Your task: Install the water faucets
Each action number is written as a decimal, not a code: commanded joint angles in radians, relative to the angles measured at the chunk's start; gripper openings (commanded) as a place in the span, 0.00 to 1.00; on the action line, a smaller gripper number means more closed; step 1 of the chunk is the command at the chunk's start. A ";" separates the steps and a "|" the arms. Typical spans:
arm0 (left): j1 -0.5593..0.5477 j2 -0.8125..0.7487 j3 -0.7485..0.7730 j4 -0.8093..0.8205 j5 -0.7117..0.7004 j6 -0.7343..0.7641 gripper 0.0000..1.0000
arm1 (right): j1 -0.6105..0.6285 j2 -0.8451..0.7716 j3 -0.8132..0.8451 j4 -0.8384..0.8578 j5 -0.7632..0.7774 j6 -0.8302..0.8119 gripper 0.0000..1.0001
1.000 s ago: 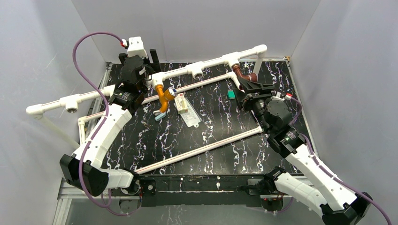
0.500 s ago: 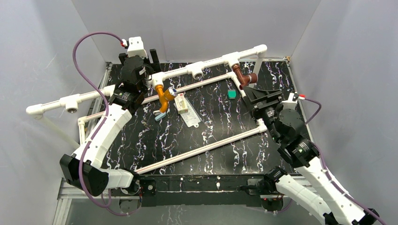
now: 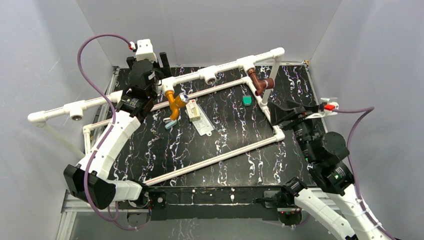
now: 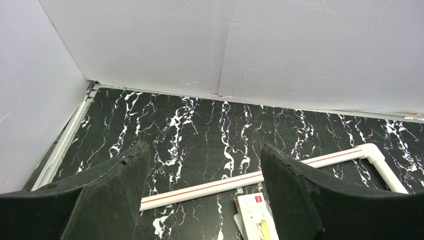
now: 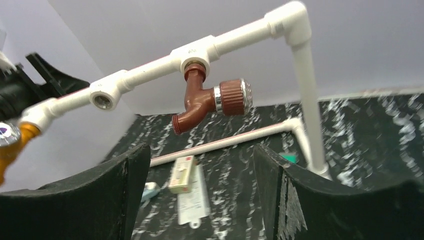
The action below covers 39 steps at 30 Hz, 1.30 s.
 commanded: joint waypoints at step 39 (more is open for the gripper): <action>-0.031 0.119 -0.102 -0.312 0.072 -0.005 0.79 | 0.001 0.288 -0.083 0.489 -0.238 -1.842 0.80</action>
